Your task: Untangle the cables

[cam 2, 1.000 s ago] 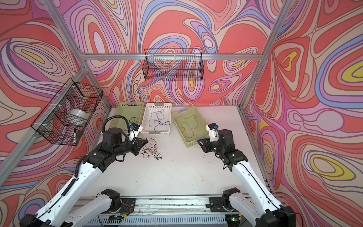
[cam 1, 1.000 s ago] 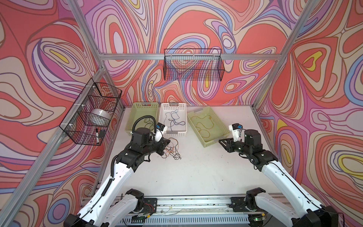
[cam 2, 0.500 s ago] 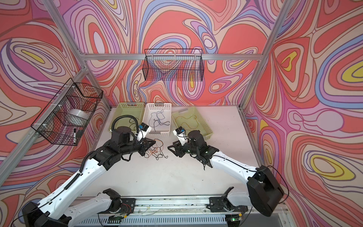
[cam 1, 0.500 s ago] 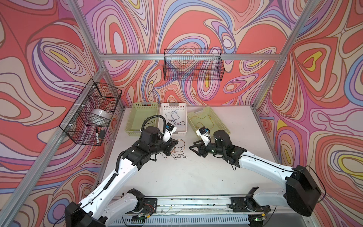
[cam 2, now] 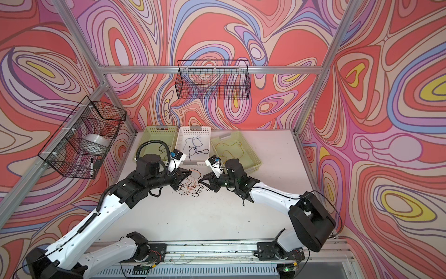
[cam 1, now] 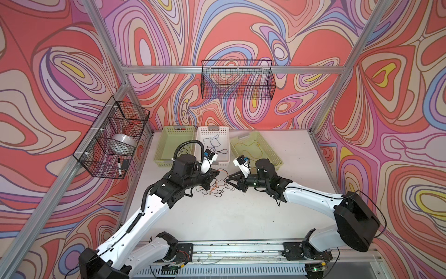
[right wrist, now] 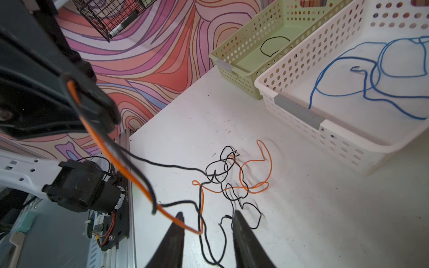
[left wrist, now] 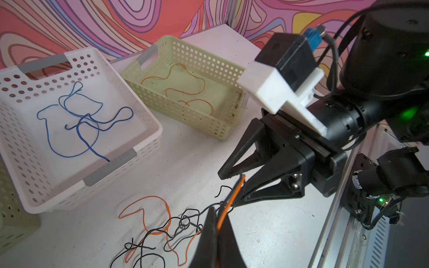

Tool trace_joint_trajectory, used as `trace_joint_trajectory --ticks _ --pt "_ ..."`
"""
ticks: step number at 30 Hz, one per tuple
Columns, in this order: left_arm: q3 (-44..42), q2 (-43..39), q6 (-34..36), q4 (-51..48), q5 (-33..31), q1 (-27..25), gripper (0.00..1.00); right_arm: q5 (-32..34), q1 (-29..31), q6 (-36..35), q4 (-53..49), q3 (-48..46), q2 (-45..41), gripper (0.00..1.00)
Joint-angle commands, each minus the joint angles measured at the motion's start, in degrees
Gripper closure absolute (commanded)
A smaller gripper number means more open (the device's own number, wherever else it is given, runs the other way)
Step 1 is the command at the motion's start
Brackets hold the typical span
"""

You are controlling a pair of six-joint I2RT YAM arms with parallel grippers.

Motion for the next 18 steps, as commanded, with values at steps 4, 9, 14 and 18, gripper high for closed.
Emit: trace_joint_trajectory --ticks 4,9,14,18 --pt "1.7 -0.5 0.7 -0.6 -1.1 -0.4 1.00 10.4 0.4 5.1 3.6 0.7 -0.6 1.00" --pt "1.4 -4.3 2.4 -2.8 -8.7 -0.3 1.00 30.3 -1.3 9.0 -1.4 -3.8 -9.7 1.00" --pt "2.4 -7.9 5.5 -5.3 -17.4 0.1 1.00 40.3 -6.1 10.0 -14.4 -5.4 -20.2 1.00" --pt "3.8 -9.0 6.6 -7.1 -21.8 1.3 1.00 43.1 -10.2 10.0 -21.5 -6.8 -28.7 1.00"
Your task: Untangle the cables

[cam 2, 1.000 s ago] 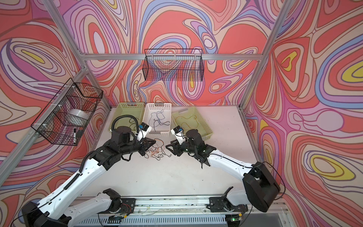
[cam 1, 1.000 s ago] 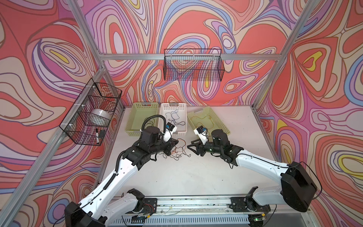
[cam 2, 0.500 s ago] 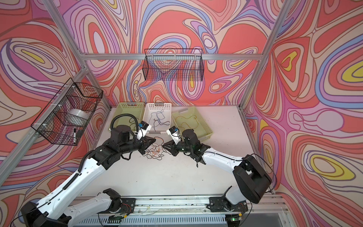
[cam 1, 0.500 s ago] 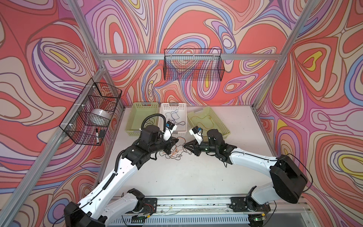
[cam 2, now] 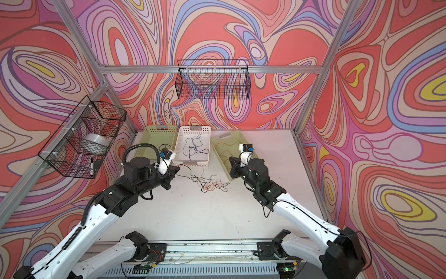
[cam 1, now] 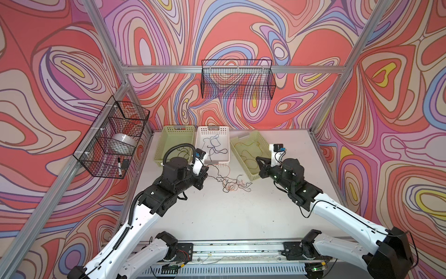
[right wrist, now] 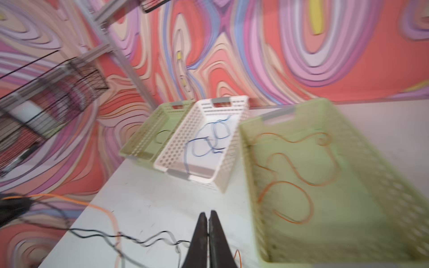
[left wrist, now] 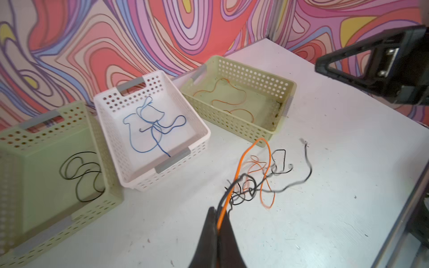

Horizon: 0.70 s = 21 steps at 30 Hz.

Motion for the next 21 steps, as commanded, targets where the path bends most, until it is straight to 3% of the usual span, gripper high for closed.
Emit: trace_joint_trajectory --ticks 1,5,6,8,9,10,11,15,21 --pt "2.4 -1.0 2.5 -2.7 -6.6 1.4 1.00 7.9 -2.4 0.3 -11.7 -1.7 -4.9 1.00" --pt "3.1 -1.5 2.4 -2.1 -2.3 3.5 1.00 8.8 -3.9 -2.2 -14.9 -1.6 -9.2 1.00" --pt "3.2 -1.5 2.4 -1.8 0.1 3.6 1.00 5.2 -3.8 -4.3 -13.3 -1.9 -9.3 1.00" --pt "3.5 -0.7 2.1 -1.1 5.4 3.6 1.00 -9.4 -3.8 -10.2 -8.6 -2.0 -8.3 1.00" --pt "3.6 0.0 1.9 -1.0 7.7 3.6 1.00 -15.9 -3.8 -10.9 -6.6 -2.1 -7.1 0.92" --pt "3.8 0.9 1.7 -0.8 10.0 3.6 1.00 -23.2 -3.7 -11.0 -3.7 -1.9 -5.1 0.78" --pt "4.1 1.9 1.4 -0.7 12.7 3.5 1.00 -26.8 -3.6 -10.2 -1.9 -1.5 -3.2 0.71" --pt "4.6 4.5 0.3 -0.5 17.4 3.6 1.00 -32.7 -1.1 -10.5 4.0 0.9 4.5 0.57" --pt "3.3 5.9 -1.2 2.3 19.4 2.5 1.00 -37.7 3.7 -11.0 10.2 4.5 13.6 0.51"
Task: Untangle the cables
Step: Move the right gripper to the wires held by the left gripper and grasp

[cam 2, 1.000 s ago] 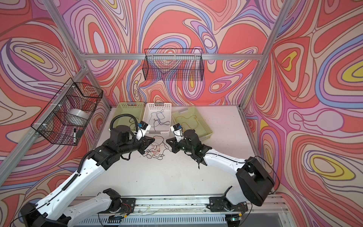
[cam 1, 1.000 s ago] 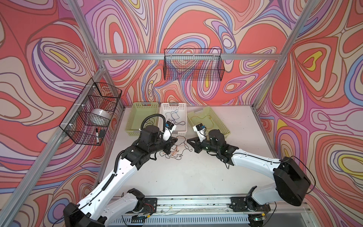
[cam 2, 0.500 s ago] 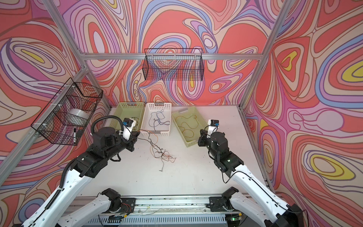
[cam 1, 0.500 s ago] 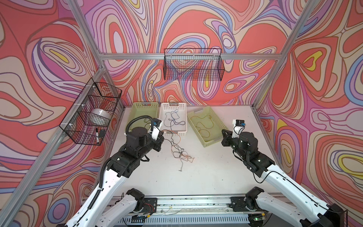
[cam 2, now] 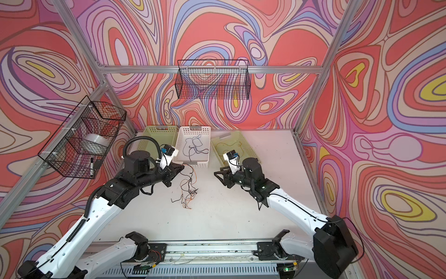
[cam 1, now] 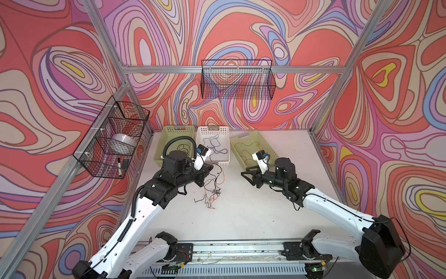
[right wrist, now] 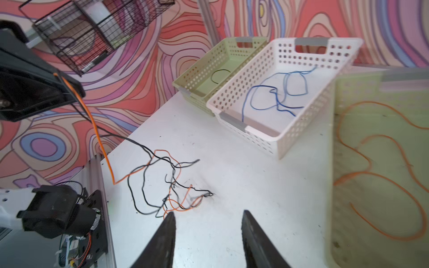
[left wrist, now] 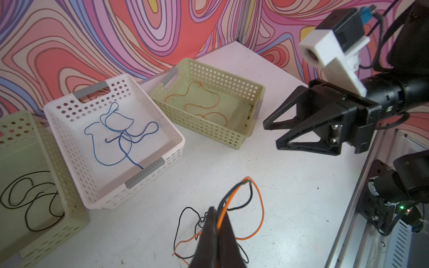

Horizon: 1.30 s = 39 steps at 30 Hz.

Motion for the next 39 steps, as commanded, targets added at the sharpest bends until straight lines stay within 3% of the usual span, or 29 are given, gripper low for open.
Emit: trace_joint_trajectory --ticks 1,9,15,22,25,30,39 --pt "0.1 0.6 -1.1 2.6 3.2 -0.9 1.00 -6.3 2.2 -0.8 7.1 3.2 3.2 0.51" --pt "0.4 2.9 -1.6 4.3 2.3 -3.0 1.00 -10.8 4.8 1.9 13.4 5.1 10.0 0.50" --pt "0.5 3.3 -1.5 4.6 0.9 -3.7 1.00 -8.2 4.8 0.7 9.8 6.8 11.6 0.56" --pt "0.6 2.7 -1.1 3.8 -1.0 -3.9 1.00 8.3 4.8 -3.8 4.2 0.8 1.5 0.47" --pt "0.9 3.2 -1.0 3.8 -0.8 -4.1 1.00 2.1 4.8 -7.3 4.5 -1.0 -2.2 0.46" --pt "1.5 4.4 -1.1 3.9 -0.5 -4.3 1.00 -5.1 4.8 -7.0 5.8 -0.6 -2.3 0.45" --pt "1.0 4.5 -1.7 5.6 -0.7 -5.1 1.00 0.3 5.0 -5.6 1.8 5.6 7.1 0.49"
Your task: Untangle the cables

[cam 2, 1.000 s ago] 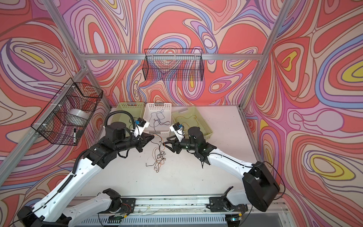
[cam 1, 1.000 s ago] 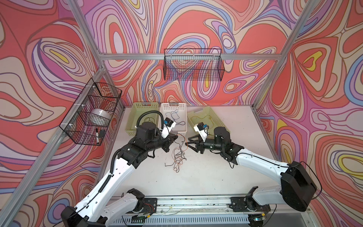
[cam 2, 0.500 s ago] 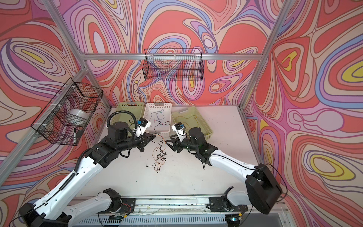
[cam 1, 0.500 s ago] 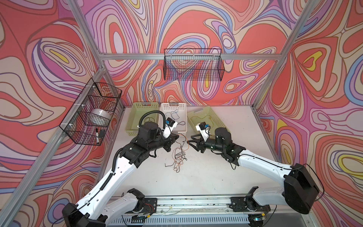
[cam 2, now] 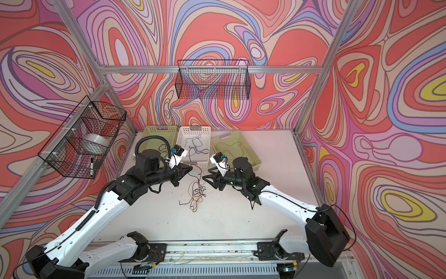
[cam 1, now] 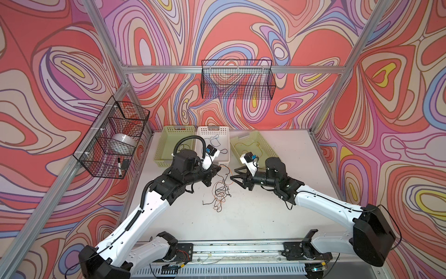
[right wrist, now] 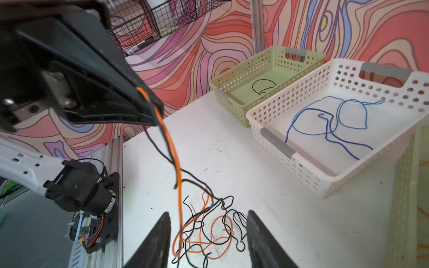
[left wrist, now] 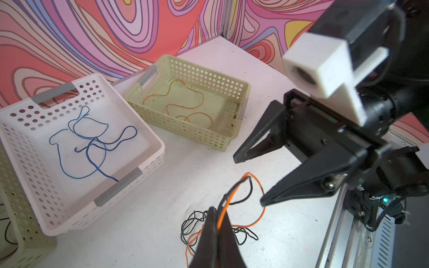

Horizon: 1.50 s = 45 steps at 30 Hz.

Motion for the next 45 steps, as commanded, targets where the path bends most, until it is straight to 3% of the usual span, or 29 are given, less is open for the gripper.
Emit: trace_joint_trajectory --ticks 1,3,6,7,12,15,18,24,28,36,41,45 --pt "0.9 0.0 -0.5 2.0 -0.2 -0.6 1.00 1.6 0.4 0.8 -0.7 2.9 2.2 0.52" --pt "0.8 0.2 -0.7 2.1 -0.1 -0.7 1.00 2.5 0.5 1.6 -0.7 3.9 3.5 0.63" --pt "0.3 0.0 -1.0 2.5 -0.3 -0.8 1.00 9.7 0.7 4.1 -0.5 3.8 3.2 0.95" --pt "0.0 -0.3 -1.1 2.6 -0.5 -0.9 1.00 12.4 0.7 5.0 0.0 3.1 2.5 1.00" --pt "-3.0 -2.3 -2.3 3.8 -3.6 -0.8 0.83 28.1 0.7 6.4 -1.5 1.0 -3.3 1.00" --pt "-5.6 -4.0 -3.2 4.7 -5.9 -0.9 0.71 33.2 0.7 5.7 -2.1 0.6 -6.5 1.00" --pt "-7.6 -5.6 -3.8 4.9 -8.2 -0.9 0.68 35.9 0.7 4.5 -2.3 0.6 -8.8 1.00" --pt "-10.6 -6.8 -4.0 5.6 -10.1 -0.8 0.66 31.8 0.7 1.0 -1.5 1.8 -10.8 1.00" --pt "-12.4 -4.8 -5.8 12.3 -4.7 -0.9 0.49 24.0 0.8 -0.7 0.2 3.2 -10.6 1.00" --pt "-13.4 1.9 -10.4 23.3 2.0 -2.9 0.42 19.2 0.7 -1.4 0.4 8.4 -10.6 1.00" --pt "-13.0 5.7 -10.9 29.5 0.8 -7.8 0.33 15.8 0.7 -1.3 -0.5 13.9 -9.1 1.00" --pt "-12.9 10.1 -12.8 35.8 -1.7 -8.6 0.28 13.6 0.7 -0.5 -0.7 17.2 -8.2 1.00"
